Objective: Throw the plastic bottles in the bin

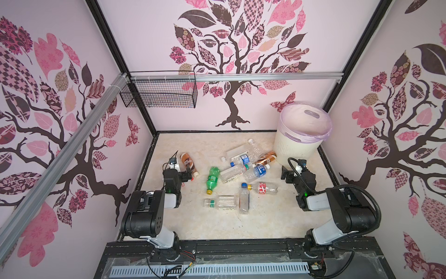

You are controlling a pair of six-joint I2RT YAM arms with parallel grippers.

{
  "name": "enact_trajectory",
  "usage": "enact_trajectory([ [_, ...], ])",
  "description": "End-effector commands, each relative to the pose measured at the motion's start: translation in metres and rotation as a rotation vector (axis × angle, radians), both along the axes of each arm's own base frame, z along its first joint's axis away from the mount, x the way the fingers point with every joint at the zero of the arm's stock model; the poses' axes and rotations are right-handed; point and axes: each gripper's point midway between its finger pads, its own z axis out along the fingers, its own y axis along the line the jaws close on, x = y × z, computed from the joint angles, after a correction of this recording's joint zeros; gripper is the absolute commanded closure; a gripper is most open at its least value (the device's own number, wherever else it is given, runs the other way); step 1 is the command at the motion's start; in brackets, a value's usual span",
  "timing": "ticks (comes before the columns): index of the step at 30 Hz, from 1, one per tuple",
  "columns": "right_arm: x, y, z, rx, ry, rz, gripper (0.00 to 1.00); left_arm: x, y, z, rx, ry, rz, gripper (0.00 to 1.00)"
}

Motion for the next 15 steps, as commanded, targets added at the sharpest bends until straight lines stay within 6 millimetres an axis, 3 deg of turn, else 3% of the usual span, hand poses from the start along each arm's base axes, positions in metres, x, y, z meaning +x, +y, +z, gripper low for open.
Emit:
enact_trajectory([
  [1, 0.008, 0.0, 0.014, -0.004, -0.041, 0.001, 0.0, 0.001, 0.001, 0.004, 0.007, -0.015, -0.002, 0.02],
  [9, 0.006, 0.001, 0.013, -0.014, -0.04, -0.003, 0.0, 0.0, 0.001, 0.005, 0.018, -0.017, 0.004, 0.02],
  [15, 0.003, -0.002, 0.021, -0.039, -0.073, -0.05, 0.0, 0.004, 0.007, 0.022, 0.044, 0.066, 0.057, 0.02],
])
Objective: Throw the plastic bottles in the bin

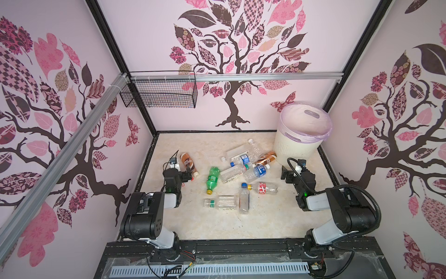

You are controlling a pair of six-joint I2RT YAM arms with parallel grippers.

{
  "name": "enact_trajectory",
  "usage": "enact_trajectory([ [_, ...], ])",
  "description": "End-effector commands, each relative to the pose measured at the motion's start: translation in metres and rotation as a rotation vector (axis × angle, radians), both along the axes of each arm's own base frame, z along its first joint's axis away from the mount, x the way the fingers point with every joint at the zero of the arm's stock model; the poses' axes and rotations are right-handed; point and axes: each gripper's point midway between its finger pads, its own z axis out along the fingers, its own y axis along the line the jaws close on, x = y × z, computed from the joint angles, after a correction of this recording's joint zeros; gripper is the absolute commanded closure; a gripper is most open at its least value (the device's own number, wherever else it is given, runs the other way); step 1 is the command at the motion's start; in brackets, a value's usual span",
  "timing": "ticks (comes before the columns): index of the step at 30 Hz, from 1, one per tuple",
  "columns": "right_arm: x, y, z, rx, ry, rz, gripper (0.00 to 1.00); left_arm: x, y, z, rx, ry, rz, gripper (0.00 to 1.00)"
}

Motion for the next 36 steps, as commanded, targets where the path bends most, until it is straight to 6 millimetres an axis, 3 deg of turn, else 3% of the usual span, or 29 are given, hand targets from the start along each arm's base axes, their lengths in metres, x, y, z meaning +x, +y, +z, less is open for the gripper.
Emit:
enact_trajectory([
  [1, 0.001, -0.008, 0.026, -0.021, -0.087, -0.073, 0.01, 0.003, 0.01, 0.023, 0.031, 0.022, 0.065, 0.02],
  [7, -0.001, -0.018, 0.041, -0.002, -0.039, -0.145, 0.01, -0.012, 0.033, 0.052, 0.029, -0.004, 0.246, 0.02],
  [12, -0.01, -0.031, 0.048, 0.092, -0.001, -0.247, 0.01, -0.025, 0.021, 0.065, -0.009, 0.093, 0.319, 0.02],
  [17, -0.021, -0.031, 0.031, 0.166, 0.214, -0.298, 0.0, -0.038, -0.022, 0.085, -0.191, 0.167, 0.243, 0.02],
  [21, -0.041, -0.037, 0.03, 0.22, 0.216, -0.352, 0.01, -0.051, -0.066, 0.103, -0.233, 0.179, 0.112, 0.02],
  [25, -0.066, -0.053, 0.034, 0.393, 0.154, -0.508, 0.0, -0.059, -0.104, 0.109, -0.295, 0.23, -0.024, 0.02],
  [28, -0.066, -0.041, 0.052, 0.385, 0.134, -0.408, 0.01, -0.062, -0.125, 0.111, -0.326, 0.297, -0.084, 0.02],
  [36, -0.075, -0.035, 0.103, 0.311, 0.226, -0.363, 0.01, -0.07, -0.176, 0.124, -0.384, 0.426, -0.205, 0.02],
])
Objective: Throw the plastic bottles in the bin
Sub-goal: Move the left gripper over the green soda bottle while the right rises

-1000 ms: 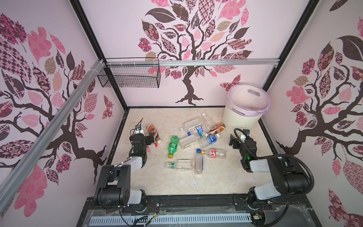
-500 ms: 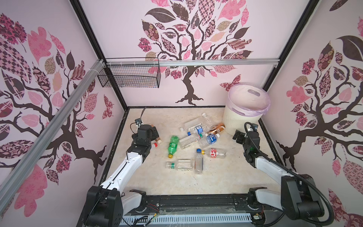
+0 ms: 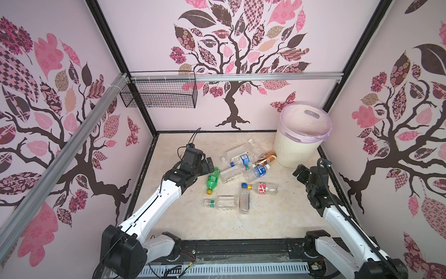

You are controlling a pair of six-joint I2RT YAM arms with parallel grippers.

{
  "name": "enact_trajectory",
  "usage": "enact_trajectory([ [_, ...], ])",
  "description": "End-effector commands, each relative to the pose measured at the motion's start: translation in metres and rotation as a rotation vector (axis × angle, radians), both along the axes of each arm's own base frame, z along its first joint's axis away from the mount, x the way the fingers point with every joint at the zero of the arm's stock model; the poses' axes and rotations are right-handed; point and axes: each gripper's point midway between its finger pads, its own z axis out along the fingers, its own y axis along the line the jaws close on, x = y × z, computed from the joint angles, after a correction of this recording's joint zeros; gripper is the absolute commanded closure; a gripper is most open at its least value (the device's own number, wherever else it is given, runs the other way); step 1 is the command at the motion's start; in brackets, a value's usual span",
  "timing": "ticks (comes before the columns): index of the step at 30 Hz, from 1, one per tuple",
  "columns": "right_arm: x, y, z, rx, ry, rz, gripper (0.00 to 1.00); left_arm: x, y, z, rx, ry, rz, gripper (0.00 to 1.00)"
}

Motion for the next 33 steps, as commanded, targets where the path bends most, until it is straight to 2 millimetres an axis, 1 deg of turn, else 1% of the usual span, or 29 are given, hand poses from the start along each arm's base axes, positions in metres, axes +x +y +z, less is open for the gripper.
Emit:
enact_trajectory([
  [1, -0.006, 0.008, 0.028, -0.006, 0.059, 0.063, 0.0, -0.01, -0.022, 0.016, -0.051, 0.042, -0.065, 0.02],
  [5, 0.005, 0.02, 0.067, 0.032, 0.027, 0.121, 0.01, -0.011, -0.036, 0.03, -0.113, 0.017, -0.102, 0.02],
  [7, 0.016, 0.027, 0.075, 0.042, 0.019, 0.158, 0.01, -0.013, -0.044, 0.036, -0.158, 0.013, -0.13, 0.02],
  [9, 0.027, 0.028, 0.076, 0.037, 0.036, 0.165, 0.0, -0.015, -0.048, 0.04, -0.177, 0.011, -0.151, 0.02],
  [11, 0.036, 0.032, 0.089, 0.034, 0.014, 0.193, 0.0, -0.018, -0.049, 0.043, -0.17, 0.013, -0.169, 0.02],
  [14, 0.042, 0.034, 0.117, 0.035, -0.023, 0.201, 0.0, -0.023, -0.043, 0.048, -0.136, 0.006, -0.18, 0.02],
  [17, 0.042, 0.031, 0.138, 0.042, -0.043, 0.181, 0.01, -0.023, -0.04, 0.051, -0.141, -0.017, -0.17, 0.02],
  [19, 0.041, 0.023, 0.15, 0.06, -0.07, 0.133, 0.0, -0.024, -0.044, 0.052, -0.169, -0.017, -0.178, 0.02],
  [21, 0.045, 0.013, 0.156, 0.111, -0.082, 0.101, 0.0, -0.025, -0.047, 0.05, -0.188, -0.002, -0.182, 0.02],
  [23, 0.052, -0.002, 0.154, 0.161, -0.065, 0.064, 0.01, -0.026, -0.05, 0.048, -0.195, 0.011, -0.187, 0.02],
  [25, 0.059, -0.016, 0.156, 0.164, -0.049, 0.032, 0.01, -0.028, -0.049, 0.045, -0.19, 0.021, -0.187, 0.02],
  [28, 0.07, -0.025, 0.159, 0.116, -0.015, 0.016, 0.01, -0.03, -0.047, 0.043, -0.185, 0.022, -0.188, 0.02],
  [33, 0.085, -0.033, 0.142, 0.095, 0.056, 0.007, 0.0, -0.03, -0.051, 0.042, -0.194, 0.025, -0.201, 0.02],
])
